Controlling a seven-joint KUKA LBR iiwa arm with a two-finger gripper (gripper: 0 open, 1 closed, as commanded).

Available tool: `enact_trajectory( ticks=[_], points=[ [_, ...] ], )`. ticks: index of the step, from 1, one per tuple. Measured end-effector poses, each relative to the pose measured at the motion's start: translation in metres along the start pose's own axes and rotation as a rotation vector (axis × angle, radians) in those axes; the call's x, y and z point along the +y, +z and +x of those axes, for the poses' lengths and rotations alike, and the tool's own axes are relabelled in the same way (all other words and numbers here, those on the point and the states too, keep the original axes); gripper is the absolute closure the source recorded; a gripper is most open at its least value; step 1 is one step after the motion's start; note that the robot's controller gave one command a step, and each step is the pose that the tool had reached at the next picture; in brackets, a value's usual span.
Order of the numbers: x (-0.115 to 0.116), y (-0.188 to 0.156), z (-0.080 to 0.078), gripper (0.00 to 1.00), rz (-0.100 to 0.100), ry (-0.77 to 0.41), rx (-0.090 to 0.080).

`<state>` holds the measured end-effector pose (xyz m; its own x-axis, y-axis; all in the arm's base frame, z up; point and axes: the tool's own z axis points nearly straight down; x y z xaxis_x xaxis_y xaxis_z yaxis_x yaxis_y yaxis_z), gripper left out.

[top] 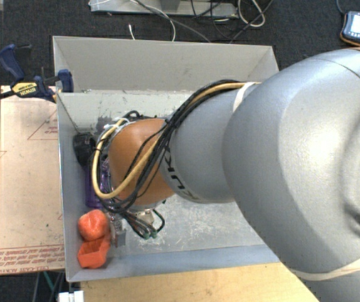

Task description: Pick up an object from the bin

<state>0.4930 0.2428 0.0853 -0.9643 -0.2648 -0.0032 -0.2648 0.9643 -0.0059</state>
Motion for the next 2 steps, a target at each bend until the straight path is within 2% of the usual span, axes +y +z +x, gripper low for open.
enact_trajectory(
  ticks=[2],
  points=[
    [0.0000, 0.0000, 0.0000, 1.00, 0.000, 0.000, 0.000]
  ],
)
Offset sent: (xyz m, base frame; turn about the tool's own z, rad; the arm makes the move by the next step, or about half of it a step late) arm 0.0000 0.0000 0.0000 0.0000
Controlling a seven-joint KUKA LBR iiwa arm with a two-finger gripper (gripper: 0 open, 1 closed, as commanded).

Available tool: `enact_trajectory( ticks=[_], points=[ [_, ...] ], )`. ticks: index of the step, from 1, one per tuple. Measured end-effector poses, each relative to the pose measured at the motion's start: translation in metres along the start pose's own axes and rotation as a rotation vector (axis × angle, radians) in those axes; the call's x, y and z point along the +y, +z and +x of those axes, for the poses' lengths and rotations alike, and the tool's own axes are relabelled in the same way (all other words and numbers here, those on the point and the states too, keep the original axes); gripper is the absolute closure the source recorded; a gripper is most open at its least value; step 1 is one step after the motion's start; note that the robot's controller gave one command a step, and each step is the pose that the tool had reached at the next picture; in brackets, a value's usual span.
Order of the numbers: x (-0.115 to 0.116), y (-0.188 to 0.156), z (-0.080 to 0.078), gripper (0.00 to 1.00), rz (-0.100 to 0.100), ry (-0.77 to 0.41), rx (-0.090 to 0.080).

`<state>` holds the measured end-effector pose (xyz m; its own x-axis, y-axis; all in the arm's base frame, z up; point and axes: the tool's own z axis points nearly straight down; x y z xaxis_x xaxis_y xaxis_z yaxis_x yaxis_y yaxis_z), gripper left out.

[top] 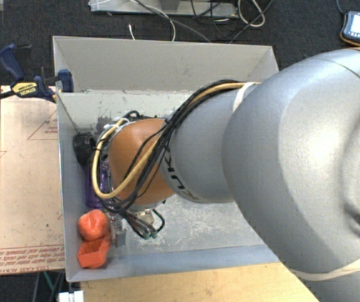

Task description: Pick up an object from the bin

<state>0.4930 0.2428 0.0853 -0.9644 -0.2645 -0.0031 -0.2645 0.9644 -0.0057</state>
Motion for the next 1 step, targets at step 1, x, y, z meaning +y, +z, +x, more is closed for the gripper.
enact_trajectory(
  ticks=[1],
  points=[
    [0.0000, 0.0000, 0.0000, 1.00, 0.000, 0.000, 0.000]
  ],
)
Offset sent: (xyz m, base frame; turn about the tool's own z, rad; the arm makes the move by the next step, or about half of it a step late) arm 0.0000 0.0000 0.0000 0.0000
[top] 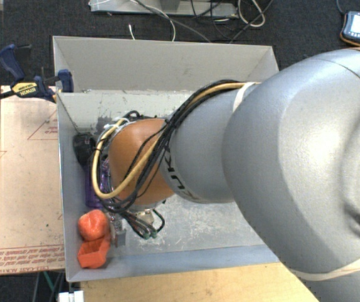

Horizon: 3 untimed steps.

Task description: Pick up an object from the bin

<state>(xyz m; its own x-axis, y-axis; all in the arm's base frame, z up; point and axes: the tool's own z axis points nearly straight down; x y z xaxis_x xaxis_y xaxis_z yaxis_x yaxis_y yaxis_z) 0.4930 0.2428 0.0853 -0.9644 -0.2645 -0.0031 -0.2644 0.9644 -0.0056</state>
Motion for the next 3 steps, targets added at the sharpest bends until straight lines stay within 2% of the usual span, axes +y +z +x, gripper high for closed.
enact_trajectory(
  ticks=[2, 3],
  points=[
    [-0.001, -0.001, 0.000, 1.00, 0.000, 0.014, 0.002],
    [-0.013, -0.035, -0.025, 0.00, -0.001, 0.046, -0.003]
  ],
)
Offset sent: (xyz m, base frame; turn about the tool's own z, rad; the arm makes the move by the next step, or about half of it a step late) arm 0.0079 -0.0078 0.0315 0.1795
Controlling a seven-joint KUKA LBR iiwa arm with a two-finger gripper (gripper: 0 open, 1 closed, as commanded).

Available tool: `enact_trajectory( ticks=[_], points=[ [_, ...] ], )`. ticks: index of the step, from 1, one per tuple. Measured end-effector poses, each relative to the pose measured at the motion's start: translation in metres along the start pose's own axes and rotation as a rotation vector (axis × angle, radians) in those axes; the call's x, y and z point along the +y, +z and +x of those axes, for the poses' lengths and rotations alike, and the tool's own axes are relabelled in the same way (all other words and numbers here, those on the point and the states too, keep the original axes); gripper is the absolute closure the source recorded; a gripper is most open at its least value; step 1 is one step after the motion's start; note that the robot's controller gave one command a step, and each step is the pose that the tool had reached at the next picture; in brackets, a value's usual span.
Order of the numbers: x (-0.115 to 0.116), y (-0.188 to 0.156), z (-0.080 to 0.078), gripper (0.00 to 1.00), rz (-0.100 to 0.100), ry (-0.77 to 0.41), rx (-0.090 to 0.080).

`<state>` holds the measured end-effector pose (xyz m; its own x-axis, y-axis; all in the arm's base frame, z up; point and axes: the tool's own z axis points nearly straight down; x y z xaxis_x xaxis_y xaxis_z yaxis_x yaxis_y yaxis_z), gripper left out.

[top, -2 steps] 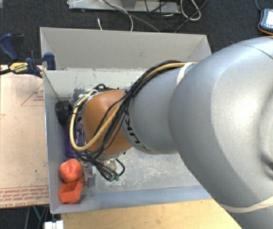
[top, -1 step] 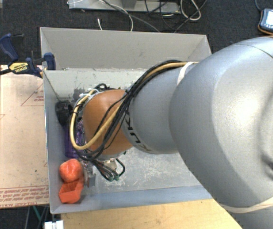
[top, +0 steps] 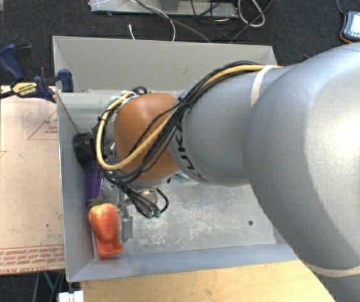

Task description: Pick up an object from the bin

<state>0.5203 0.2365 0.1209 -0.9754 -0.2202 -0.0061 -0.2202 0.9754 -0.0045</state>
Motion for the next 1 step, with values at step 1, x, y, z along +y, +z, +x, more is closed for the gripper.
enact_trajectory(
  ticks=[1],
  points=[
    [0.0004, 0.0005, 0.0005, 0.00, 0.000, -0.001, 0.001]
  ],
)
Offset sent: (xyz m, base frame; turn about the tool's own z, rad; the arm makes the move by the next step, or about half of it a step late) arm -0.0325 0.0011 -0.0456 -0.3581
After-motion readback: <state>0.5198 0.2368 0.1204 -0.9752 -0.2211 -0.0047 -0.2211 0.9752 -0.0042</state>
